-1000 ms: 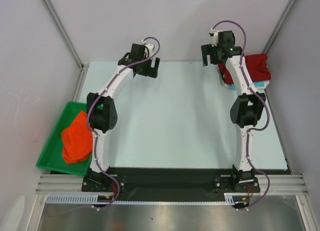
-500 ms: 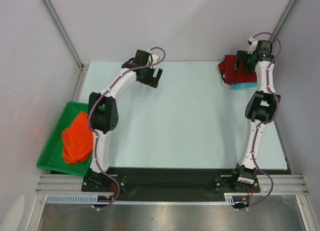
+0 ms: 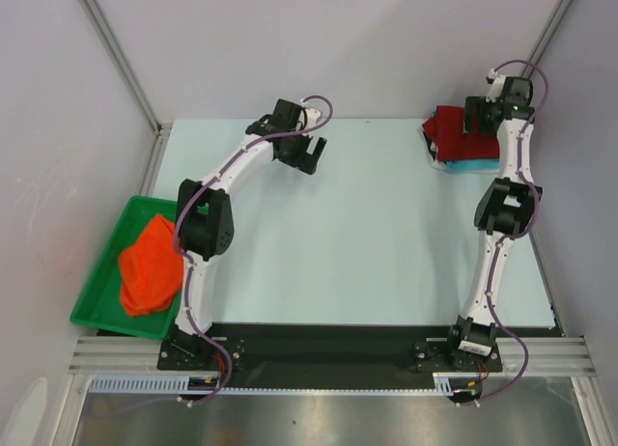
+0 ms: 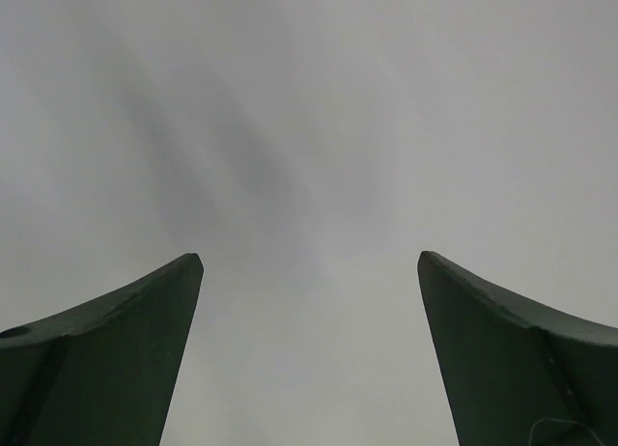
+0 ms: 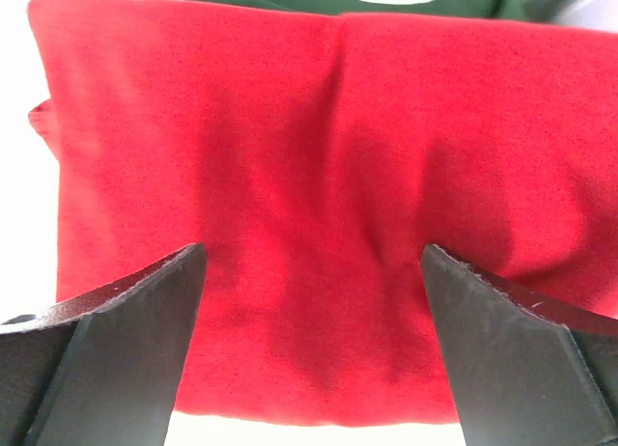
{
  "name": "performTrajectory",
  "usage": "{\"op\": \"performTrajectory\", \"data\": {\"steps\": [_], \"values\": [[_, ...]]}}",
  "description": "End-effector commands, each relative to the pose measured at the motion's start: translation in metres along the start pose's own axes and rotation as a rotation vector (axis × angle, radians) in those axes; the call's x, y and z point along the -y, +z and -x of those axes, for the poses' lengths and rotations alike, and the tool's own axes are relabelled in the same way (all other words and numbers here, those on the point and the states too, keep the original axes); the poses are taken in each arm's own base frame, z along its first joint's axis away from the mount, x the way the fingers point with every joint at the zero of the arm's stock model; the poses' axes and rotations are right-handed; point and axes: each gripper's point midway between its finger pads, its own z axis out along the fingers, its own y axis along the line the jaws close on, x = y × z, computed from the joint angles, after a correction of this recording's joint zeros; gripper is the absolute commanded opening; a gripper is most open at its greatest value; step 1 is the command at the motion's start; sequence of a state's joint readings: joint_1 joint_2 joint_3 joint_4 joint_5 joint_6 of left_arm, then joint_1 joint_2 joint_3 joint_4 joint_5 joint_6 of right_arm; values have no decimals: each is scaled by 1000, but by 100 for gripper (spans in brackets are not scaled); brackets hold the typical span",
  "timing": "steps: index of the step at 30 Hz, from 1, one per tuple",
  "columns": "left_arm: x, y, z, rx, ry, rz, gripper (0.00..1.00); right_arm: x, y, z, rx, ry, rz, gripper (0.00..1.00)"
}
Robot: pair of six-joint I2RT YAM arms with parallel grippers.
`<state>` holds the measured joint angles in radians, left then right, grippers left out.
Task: Fold and stack the t-shirts
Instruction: Neatly place the folded tshirt to the corner, then reset both grippers
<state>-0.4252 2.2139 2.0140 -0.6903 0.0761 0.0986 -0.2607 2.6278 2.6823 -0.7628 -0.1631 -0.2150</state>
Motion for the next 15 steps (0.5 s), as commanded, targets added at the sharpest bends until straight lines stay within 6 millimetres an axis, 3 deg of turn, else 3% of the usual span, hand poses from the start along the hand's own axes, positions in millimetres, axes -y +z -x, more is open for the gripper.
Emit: {"op": "performTrajectory", "data": {"steps": [1, 9, 13, 15], "values": [[2, -12, 23, 71, 19, -12, 100, 33, -41, 48, 123, -24, -87, 99], [12, -13, 27, 78, 29, -35, 100, 55, -14, 35, 117, -45, -155, 100], [11, -14, 29, 82, 38, -27, 100, 60, -19, 54, 171, -67, -225, 100], [10, -16, 32, 90, 41, -18, 100, 65, -37, 72, 205, -72, -283, 100]]}}
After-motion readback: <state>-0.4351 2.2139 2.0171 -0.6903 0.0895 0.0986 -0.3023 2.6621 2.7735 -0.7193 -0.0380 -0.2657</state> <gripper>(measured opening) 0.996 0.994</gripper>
